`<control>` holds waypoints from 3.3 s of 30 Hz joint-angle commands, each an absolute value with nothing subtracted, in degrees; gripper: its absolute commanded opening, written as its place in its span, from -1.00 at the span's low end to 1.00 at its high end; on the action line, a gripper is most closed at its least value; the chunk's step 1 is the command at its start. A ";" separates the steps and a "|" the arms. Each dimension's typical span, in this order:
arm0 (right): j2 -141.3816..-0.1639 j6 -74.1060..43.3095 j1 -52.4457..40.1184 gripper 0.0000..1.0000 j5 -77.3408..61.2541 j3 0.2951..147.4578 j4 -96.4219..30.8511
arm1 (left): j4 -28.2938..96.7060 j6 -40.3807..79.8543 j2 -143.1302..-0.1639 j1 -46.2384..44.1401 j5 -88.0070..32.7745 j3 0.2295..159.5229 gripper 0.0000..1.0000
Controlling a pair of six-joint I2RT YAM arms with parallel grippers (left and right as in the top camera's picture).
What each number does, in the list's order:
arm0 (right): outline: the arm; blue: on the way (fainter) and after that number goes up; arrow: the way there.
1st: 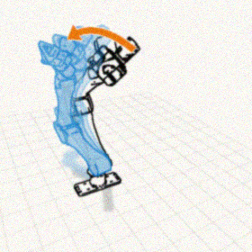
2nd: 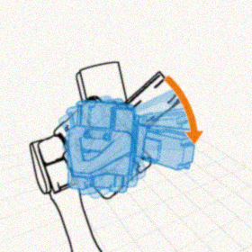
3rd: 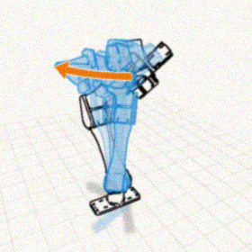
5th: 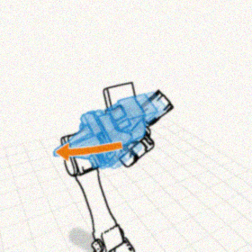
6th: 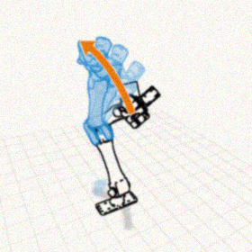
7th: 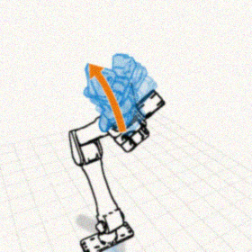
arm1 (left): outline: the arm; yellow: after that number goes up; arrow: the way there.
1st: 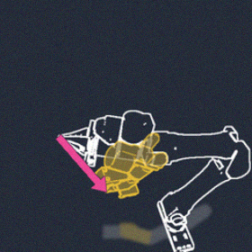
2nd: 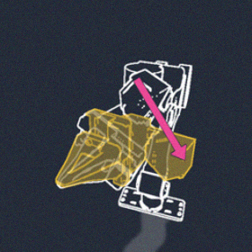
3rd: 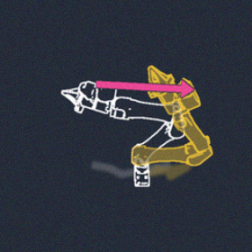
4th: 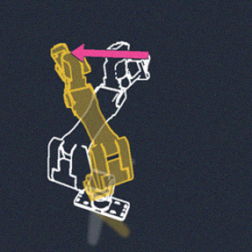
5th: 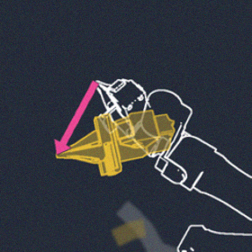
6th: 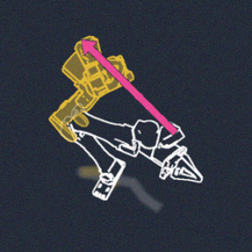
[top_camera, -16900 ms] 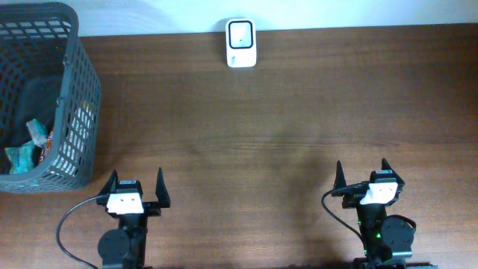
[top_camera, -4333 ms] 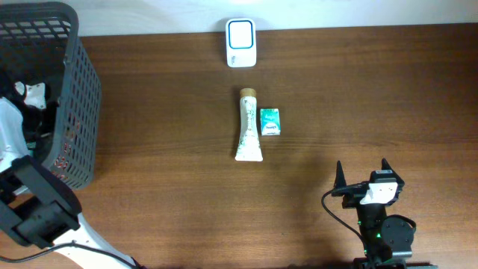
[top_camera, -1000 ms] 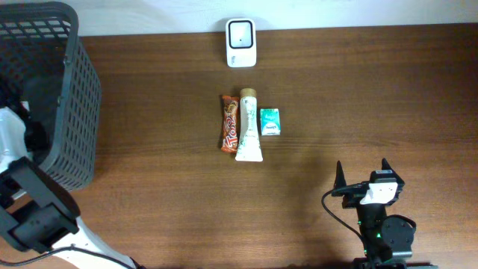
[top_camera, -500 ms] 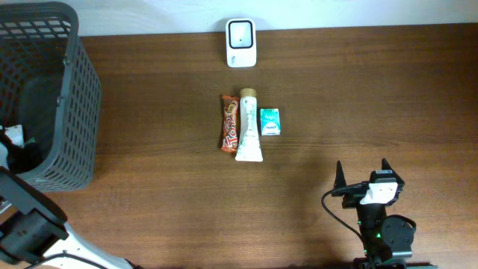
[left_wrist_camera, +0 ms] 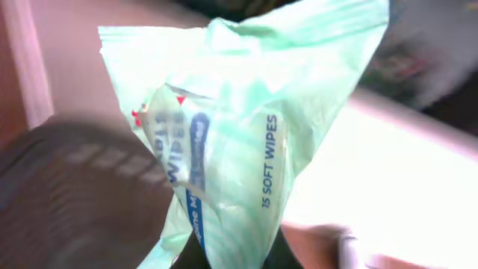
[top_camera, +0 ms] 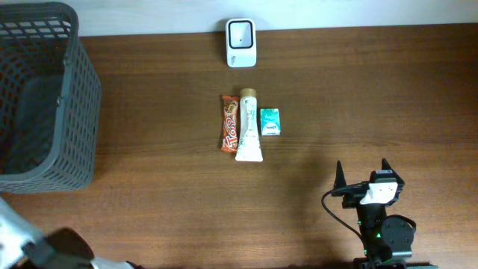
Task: Scan the item barcode
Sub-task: 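Reach into the basket and grasp the light green wipes pack, then place the wipes pack left of the red snack bar, then move the right gripper to the green tissue pack and grasp it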
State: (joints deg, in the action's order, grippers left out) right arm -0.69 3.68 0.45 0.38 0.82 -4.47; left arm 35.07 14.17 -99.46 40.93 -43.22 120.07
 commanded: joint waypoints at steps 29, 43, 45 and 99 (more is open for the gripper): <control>-0.36 4.08 0.78 0.97 0.69 0.32 -4.60 | 44.73 21.34 -102.80 3.84 -74.85 120.79 -1.00; -0.36 4.08 0.78 0.97 0.69 0.32 -4.62 | 69.76 14.90 -119.96 -20.49 17.82 120.79 -1.00; -0.36 4.08 0.78 0.97 0.69 0.32 -4.62 | 71.88 15.64 -125.10 -22.44 18.26 120.79 -1.00; -66.98 12.32 0.75 0.97 -29.67 85.38 -46.44 | 96.71 18.39 -134.47 -7.07 14.79 170.67 0.98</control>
State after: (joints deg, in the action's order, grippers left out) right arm -53.95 12.05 0.51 -19.11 74.76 -38.09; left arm 96.77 18.26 -134.56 -7.40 14.02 170.52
